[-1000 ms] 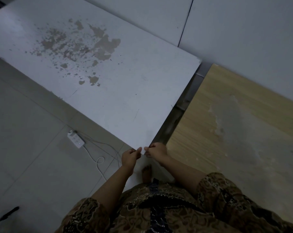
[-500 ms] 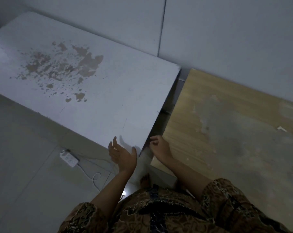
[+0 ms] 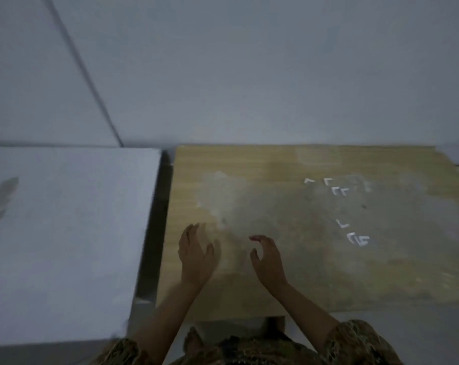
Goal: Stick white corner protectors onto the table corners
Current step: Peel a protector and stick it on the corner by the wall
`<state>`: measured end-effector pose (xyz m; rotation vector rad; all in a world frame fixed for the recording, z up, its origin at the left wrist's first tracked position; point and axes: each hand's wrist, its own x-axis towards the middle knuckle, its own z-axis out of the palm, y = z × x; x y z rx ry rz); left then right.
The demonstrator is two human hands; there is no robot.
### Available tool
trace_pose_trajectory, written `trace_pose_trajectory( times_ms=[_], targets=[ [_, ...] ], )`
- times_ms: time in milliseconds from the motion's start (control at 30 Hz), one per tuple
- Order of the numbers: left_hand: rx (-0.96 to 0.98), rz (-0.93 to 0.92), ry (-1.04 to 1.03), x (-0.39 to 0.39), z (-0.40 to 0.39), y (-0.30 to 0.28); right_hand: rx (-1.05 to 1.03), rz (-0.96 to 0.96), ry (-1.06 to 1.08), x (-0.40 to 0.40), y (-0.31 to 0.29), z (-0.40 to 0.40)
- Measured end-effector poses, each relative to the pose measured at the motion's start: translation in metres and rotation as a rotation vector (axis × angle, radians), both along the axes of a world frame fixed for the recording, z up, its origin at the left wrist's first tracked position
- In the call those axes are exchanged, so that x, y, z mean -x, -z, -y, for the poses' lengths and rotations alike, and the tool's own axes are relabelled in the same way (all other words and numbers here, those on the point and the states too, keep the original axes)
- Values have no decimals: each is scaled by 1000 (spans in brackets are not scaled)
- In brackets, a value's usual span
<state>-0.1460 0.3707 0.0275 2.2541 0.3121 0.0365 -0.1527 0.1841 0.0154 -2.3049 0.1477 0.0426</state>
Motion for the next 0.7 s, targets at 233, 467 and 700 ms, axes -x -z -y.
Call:
trace_pose_trajectory(
  times_ms=[233,467,700],
  targets=[
    [-24,-34,180,-39,123,3,115,-16,77,12,14,152],
    [-75,-117,280,-72,229,6,291,-24,-92,3,46,260],
    [-85,-179,330,-108,282,14,380,6,-420,-26,54,288]
  ],
)
